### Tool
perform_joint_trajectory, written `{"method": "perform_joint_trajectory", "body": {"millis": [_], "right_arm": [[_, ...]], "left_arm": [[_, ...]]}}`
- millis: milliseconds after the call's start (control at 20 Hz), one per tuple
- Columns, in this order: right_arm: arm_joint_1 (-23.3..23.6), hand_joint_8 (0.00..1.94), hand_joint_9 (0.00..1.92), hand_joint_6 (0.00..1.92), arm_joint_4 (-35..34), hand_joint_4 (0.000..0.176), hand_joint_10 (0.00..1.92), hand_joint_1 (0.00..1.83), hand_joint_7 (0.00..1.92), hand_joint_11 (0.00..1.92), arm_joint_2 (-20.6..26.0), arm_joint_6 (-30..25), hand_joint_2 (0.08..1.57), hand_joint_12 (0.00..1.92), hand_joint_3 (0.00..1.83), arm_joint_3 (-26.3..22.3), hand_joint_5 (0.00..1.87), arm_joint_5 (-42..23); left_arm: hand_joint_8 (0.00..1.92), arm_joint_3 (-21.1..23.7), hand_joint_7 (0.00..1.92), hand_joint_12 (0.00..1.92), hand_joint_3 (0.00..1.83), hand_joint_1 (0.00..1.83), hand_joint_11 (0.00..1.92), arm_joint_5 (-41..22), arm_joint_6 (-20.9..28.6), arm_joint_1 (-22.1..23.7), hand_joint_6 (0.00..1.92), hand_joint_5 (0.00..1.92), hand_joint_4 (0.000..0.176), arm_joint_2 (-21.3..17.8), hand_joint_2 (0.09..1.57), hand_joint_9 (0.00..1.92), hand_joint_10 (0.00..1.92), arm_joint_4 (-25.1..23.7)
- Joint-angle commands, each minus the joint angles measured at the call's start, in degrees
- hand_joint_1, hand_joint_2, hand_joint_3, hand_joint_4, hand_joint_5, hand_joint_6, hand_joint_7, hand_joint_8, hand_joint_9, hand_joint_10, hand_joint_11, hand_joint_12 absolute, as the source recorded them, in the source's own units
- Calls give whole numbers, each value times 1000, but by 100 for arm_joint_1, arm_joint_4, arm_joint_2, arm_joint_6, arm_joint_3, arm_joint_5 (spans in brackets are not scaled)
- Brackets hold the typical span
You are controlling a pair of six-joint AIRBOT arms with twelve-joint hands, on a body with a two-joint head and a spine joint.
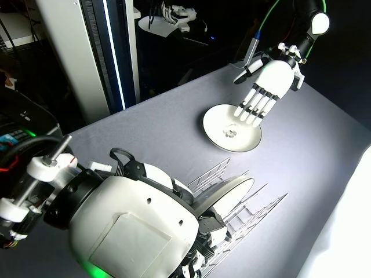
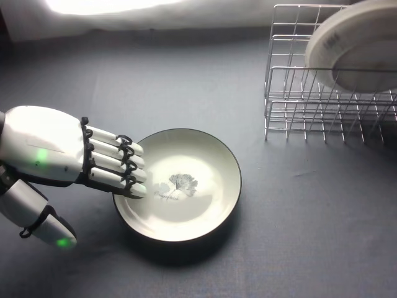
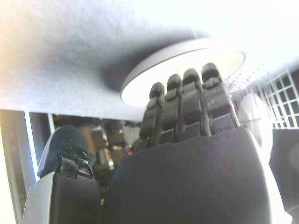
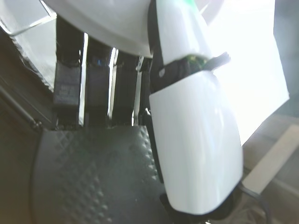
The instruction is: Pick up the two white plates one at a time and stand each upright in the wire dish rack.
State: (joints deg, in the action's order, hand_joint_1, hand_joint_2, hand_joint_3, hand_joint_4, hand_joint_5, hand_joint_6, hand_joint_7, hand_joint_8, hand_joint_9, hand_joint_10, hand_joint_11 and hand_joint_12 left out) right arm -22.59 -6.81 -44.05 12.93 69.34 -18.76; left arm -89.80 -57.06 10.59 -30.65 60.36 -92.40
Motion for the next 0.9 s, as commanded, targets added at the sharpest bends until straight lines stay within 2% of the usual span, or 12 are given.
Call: {"method": "perform_joint_trajectory", "body": {"millis": [0, 50, 100, 150, 300, 350, 400, 450, 500, 550, 650, 850], "right_arm": [[20, 1108, 775, 1185, -57, 0, 1317, 1358, 892, 606, 55, -33, 1162, 1282, 2, 57, 855, -782], [-40, 1153, 737, 1181, -6, 0, 897, 1224, 870, 566, 42, -27, 1171, 1303, 1, 69, 863, -816], [-84, 1157, 778, 1187, 12, 18, 684, 1197, 869, 547, 36, -24, 1173, 1312, 0, 71, 861, -842], [-131, 1154, 806, 1211, 29, 25, 563, 1188, 873, 535, 31, -24, 1178, 1302, 0, 71, 842, -874], [-303, 1165, 821, 1263, 359, 25, 426, 1181, 860, 487, 4, -24, 1188, 1263, 0, 70, 813, -1014], [-355, 635, 808, 1206, 387, 0, 383, 1143, 782, 442, -1, -24, 1185, 1248, 0, 69, 829, -1058], [-378, 347, 808, 1212, 421, 0, 340, 1132, 829, 414, -6, -22, 1187, 1254, 2, 68, 821, -1081], [-377, 207, 773, 651, 421, 0, 287, 1214, 828, 366, -7, -23, 1129, 1241, 0, 67, 702, -1105], [-368, 104, 754, 339, 422, 0, 223, 1237, 832, 337, -6, -23, 1098, 1218, 0, 67, 741, -1115], [-338, 43, 756, 178, 439, 0, 162, 1237, 838, 330, -5, -25, 1085, 1196, 0, 66, 783, -1122], [-240, 1, 677, 34, 522, 0, 56, 1207, 730, 219, -2, -26, 1086, 1187, 1, 33, 714, -1127], [63, 0, 448, 0, 774, 0, 0, 1090, 481, 5, 24, -27, 1105, 1142, 5, -204, 488, -1120]], "left_arm": [[4, -44, 74, 0, 6, 0, 0, -198, 14, 24, 4, 105, 0, 1, 1203, 36, 4, 373], [6, -77, 82, 1, 7, 0, 3, -193, 14, 24, 6, 110, 0, 9, 1205, 43, 6, 373], [8, -105, 87, 3, 7, 0, 7, -193, 14, 24, 7, 115, 0, 18, 1207, 48, 8, 374], [6, -125, 85, 1, 6, 0, 1, -192, 14, 24, 5, 112, 0, 23, 1205, 44, 6, 374], [5, -143, 88, 1, 7, 0, 1, -192, 14, 9, 3, 110, 0, 27, 1210, 48, 5, 374], [5, -145, 89, 0, 9, 0, 0, -192, 14, -6, 4, 112, 0, 28, 1214, 46, 4, 374], [6, -150, 93, 3, 7, 0, 7, -192, 14, -27, 5, 118, 0, 29, 1213, 53, 6, 374], [4, -151, 88, 2, 8, 0, 4, -192, 14, -35, 2, 112, 0, 31, 1214, 48, 4, 374], [2, -152, 85, 1, 7, 0, 1, -192, 14, -41, 0, 106, 0, 32, 1214, 45, 2, 374], [0, -152, 81, 0, 7, 0, 0, -192, 14, -43, 0, 103, 0, 32, 1215, 41, 0, 374], [4, -155, 88, 0, 6, 0, 0, -192, 14, -58, 5, 111, 0, 32, 1216, 45, 3, 374], [6, -154, 96, 2, 4, 0, 5, -193, 14, -123, 7, 121, 0, 37, 1215, 53, 5, 374]]}}
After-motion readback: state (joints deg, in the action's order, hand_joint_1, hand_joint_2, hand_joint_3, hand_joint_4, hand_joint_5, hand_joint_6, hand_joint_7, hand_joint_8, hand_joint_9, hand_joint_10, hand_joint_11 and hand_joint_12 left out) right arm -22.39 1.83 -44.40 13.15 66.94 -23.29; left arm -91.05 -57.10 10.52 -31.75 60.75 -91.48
